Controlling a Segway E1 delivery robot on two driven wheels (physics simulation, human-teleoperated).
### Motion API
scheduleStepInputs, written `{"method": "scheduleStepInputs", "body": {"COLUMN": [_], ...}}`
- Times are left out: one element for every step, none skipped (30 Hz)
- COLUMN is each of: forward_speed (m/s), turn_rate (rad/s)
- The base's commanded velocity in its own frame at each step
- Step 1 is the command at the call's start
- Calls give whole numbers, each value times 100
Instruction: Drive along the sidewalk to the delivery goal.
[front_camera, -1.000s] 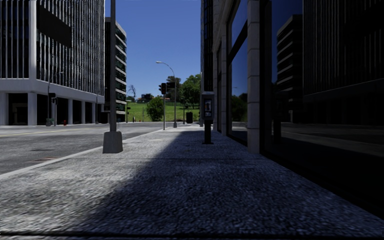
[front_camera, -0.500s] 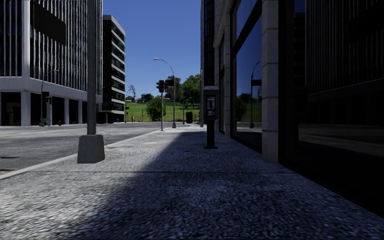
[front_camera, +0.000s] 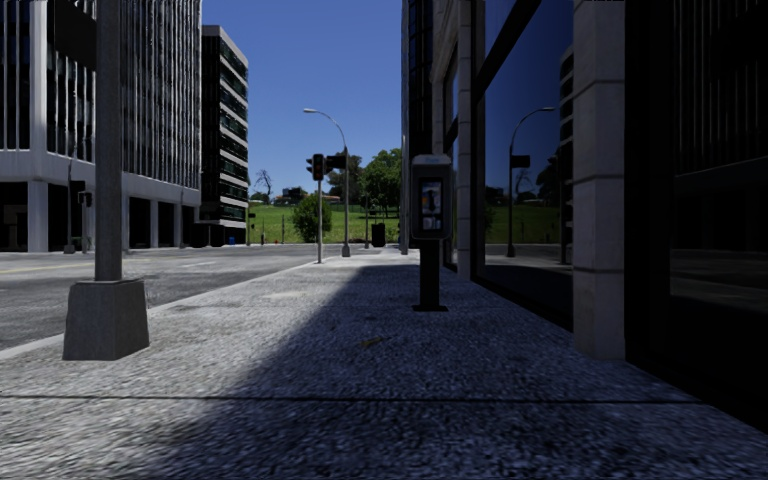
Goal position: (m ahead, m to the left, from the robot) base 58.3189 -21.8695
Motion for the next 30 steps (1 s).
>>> {"method": "scheduleStepInputs", "body": {"forward_speed": [200,200,200,200,200,200,200,200,200,200,200,200,200,200,200,200,200,200,200,200,200,200,200,200,200,200,200,200,200,200], "turn_rate": [0,0,0,0,0,0,0,0,0,0,0,0,0,0,0,0,0,0,0,0,0,0,1,4,5,5,6,10,13,16]}}
